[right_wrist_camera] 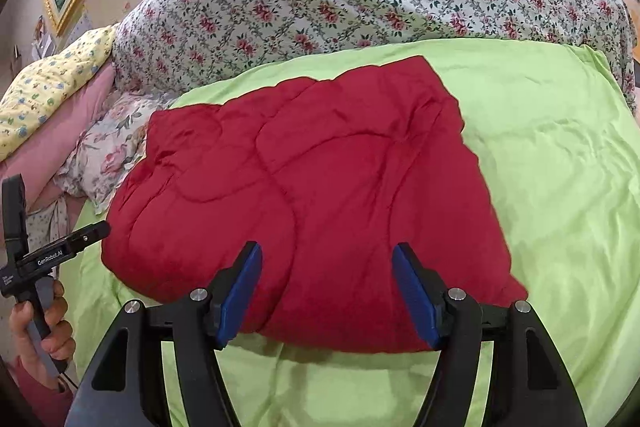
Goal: Fold large clothes
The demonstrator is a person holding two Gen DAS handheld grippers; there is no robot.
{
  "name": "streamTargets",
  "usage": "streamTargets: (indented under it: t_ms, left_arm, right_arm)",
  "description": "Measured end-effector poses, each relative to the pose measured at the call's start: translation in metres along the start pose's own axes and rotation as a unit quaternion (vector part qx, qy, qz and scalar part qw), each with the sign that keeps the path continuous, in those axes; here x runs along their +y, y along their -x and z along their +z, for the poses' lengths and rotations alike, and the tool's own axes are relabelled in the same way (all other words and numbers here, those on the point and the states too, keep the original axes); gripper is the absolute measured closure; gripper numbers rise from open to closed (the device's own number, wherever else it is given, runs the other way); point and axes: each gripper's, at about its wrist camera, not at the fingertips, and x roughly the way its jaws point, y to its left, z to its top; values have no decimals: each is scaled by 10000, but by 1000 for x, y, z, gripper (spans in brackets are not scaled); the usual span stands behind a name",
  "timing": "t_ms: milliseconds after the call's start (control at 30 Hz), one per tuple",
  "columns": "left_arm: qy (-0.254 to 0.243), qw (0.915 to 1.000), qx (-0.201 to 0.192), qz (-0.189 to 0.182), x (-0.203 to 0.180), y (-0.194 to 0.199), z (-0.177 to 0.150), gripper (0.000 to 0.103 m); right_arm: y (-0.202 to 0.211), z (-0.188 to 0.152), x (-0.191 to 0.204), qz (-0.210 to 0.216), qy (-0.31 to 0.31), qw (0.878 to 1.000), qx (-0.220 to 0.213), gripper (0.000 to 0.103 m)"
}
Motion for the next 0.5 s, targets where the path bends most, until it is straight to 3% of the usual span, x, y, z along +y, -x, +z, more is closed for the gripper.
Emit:
streamTargets:
  t_ms: [267,500]
  left_arm:
    - [-303,9994,152,-21,-35,-2,-9,27]
    - [-368,9990,223,91,-44,-5,-11,27]
  right_arm:
    - [-9,-4,13,178,198,9995,144,31]
    - [-27,-7,11,12,310,9993,223,28]
